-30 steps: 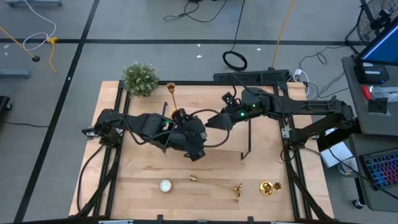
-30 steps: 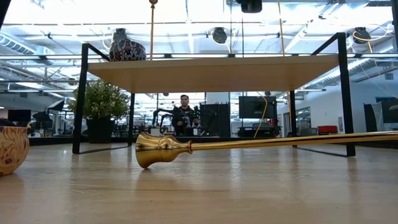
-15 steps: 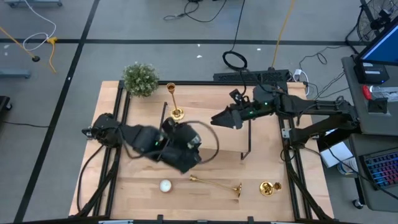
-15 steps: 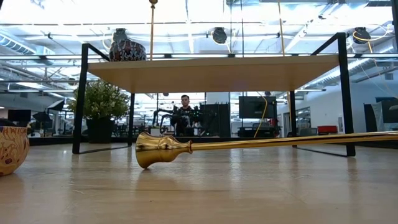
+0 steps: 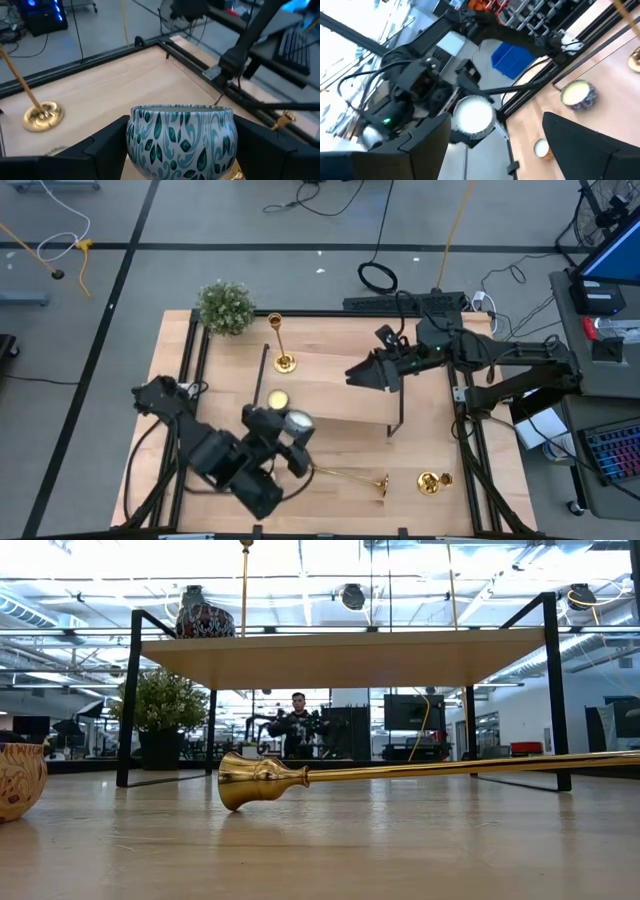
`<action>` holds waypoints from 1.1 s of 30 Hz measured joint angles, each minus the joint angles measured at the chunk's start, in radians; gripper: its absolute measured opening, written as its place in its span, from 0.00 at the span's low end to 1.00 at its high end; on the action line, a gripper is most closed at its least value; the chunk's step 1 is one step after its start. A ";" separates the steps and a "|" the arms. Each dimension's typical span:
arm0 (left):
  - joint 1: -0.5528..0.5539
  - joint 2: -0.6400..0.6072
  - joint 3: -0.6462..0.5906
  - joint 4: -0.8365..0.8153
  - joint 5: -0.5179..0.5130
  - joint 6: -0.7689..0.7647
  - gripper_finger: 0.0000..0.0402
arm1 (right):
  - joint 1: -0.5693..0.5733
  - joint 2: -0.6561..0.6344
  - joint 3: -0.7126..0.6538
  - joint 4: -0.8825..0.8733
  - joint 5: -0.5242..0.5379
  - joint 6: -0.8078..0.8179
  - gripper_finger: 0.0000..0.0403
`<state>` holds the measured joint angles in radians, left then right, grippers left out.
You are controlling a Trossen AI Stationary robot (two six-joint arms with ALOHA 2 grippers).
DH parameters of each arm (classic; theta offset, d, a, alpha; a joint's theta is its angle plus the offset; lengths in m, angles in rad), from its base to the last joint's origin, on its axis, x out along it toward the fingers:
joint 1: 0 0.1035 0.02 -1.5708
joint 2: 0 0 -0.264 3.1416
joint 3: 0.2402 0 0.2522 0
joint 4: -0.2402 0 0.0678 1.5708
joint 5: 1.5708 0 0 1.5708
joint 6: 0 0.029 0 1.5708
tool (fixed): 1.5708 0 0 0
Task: Pick & Place candle stick holders
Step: Put the blue scented candle on the shelf
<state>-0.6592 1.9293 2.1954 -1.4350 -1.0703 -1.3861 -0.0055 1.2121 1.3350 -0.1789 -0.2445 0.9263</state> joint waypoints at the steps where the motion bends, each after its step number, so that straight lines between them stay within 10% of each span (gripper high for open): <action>1: -0.010 0.000 -0.026 0.006 -0.015 -0.041 0.75 | 0.006 0.000 0.000 -0.003 -0.015 -0.002 0.77; 15: 0.070 0.101 -0.144 0.320 -0.073 -0.050 0.75 | 0.036 0.000 -0.001 -0.058 -0.302 -0.015 0.77; 33: 0.151 0.228 -0.143 0.133 -0.215 -0.080 0.75 | -0.004 0.000 -0.001 -0.132 -0.300 -0.213 0.77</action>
<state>-0.5080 2.1575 2.0521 -1.3018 -1.2856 -1.4664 -0.0097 1.2125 1.3342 -0.3111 -0.5448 0.7133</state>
